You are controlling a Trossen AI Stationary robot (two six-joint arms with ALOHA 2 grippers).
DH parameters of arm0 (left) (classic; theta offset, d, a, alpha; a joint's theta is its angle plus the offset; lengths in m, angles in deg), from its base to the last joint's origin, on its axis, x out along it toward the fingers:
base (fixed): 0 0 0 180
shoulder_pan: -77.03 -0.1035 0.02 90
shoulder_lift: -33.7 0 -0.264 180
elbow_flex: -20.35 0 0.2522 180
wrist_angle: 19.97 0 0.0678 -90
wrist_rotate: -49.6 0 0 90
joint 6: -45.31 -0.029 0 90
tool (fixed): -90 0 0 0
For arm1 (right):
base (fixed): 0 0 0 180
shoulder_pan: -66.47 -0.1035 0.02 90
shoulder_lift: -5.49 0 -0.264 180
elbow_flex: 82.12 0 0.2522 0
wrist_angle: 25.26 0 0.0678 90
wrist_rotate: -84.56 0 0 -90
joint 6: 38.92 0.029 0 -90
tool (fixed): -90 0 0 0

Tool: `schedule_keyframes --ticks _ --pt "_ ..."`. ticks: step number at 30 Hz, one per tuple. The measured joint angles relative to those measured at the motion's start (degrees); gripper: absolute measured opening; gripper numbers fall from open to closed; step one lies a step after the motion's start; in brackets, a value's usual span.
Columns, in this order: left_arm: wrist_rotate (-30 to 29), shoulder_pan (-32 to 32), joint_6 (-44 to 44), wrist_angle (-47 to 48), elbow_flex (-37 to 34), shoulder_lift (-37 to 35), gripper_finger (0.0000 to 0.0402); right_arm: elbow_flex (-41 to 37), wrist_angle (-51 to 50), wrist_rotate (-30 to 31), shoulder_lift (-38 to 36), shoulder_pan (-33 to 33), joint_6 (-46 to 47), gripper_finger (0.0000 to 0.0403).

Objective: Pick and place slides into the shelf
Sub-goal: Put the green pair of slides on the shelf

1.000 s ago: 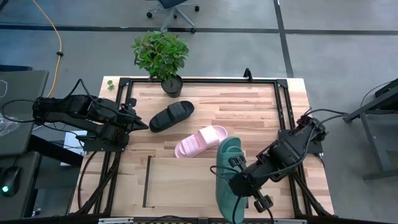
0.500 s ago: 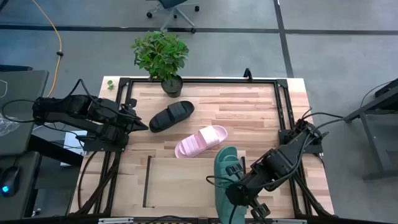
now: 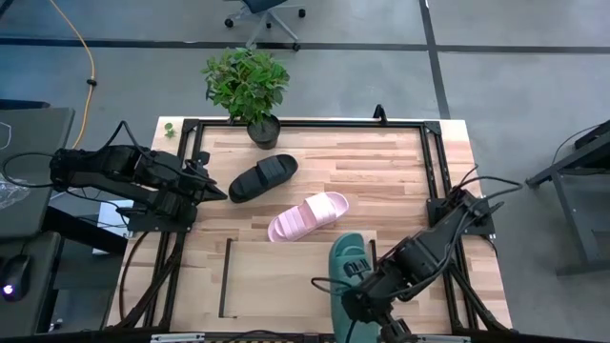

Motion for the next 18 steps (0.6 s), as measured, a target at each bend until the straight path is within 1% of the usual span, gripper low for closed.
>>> schedule_keyframes --ticks 9,18 --pt "0.0 0.0 0.0 1.4 0.0 0.0 0.0001 0.0 -0.2 -0.3 0.3 0.7 0.5 0.0" --pt "0.0 0.0 0.0 1.5 0.0 0.0 0.0001 0.0 -0.2 -2.3 0.3 2.0 0.9 0.0"
